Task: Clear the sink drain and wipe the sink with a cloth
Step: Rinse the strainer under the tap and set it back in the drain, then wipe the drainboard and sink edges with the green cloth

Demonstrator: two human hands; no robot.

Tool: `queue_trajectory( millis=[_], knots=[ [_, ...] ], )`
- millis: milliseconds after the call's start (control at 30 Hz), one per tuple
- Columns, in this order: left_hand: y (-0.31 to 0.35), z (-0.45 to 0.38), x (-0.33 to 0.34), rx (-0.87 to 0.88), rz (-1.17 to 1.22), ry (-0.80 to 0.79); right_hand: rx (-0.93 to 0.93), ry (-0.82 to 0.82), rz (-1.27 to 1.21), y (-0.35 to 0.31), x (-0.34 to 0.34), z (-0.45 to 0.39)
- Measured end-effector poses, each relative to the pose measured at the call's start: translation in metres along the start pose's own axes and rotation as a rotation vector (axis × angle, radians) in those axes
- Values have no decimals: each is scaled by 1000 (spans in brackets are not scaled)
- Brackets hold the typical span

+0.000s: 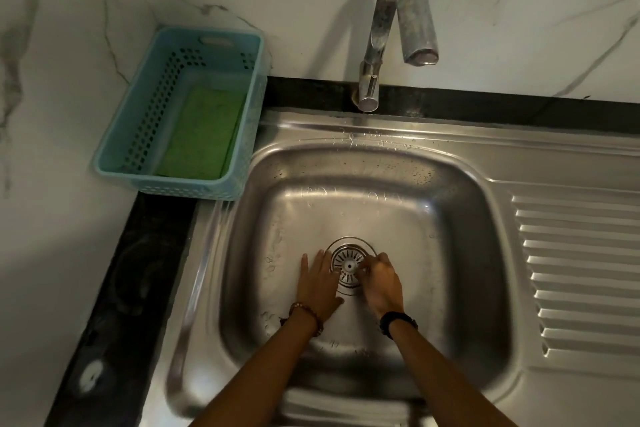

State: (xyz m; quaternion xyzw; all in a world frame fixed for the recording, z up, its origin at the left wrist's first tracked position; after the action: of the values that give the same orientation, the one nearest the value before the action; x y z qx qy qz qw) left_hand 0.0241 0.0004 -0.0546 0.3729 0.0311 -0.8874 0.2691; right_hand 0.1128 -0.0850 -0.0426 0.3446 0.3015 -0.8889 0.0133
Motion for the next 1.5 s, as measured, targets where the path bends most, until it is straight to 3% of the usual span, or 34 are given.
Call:
queue_trajectory(
  millis=[100,267,367,467,567,633,767,833,933,1033,1200,1267,1333,1433,1500],
  knots=[
    [6,17,-28,40,98,182,-70,15,-29,-21,-8,12],
    [2,69,-97,98,417,441,-340,98,-222,-81,-41,38],
    [-22,125,-146,107,576,705,-542,149,-266,-147,-73,59],
    [-56,181,-186,149,540,1069,-795,149,-283,-222,-96,85],
    [-98,202,-217,109,468,1230,-915,165,-161,-291,-103,90],
    [-130,194,-234,24,400,1149,-859,129,17,-332,-98,75],
    [-184,154,-231,-200,513,757,-703,62,506,-381,-72,31],
    [-191,148,-225,-279,498,727,-606,-6,674,-387,-57,7],
    [-192,148,-224,-323,478,808,-407,-95,745,-384,-32,-26],
    [-194,143,-224,-297,475,808,-225,-138,449,-379,-19,-43],
    [-196,139,-224,-255,506,748,-335,-219,-216,-386,-39,-37],
    [-193,146,-234,-156,727,785,-466,-283,-468,-392,-53,-18],
    [-188,160,-249,77,1137,871,-615,-307,-643,-398,-74,10],
    [-168,188,-268,422,1571,899,-809,-295,-718,-394,-110,55],
    [-149,201,-271,560,1700,859,-882,-299,-760,-380,-127,78]
  ],
)
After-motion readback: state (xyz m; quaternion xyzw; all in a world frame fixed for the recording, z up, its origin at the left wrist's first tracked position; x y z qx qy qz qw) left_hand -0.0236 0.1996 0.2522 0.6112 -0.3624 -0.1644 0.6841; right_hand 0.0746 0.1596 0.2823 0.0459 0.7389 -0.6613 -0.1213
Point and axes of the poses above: each hand's wrist, its own z-axis away from the middle knuckle, its own x-axis out of the palm, y = z × x, the point moved 5 cm from there along -z, towards the middle knuckle, and after that the axes turned 14 degrees about -y, right-handed, at the moved point
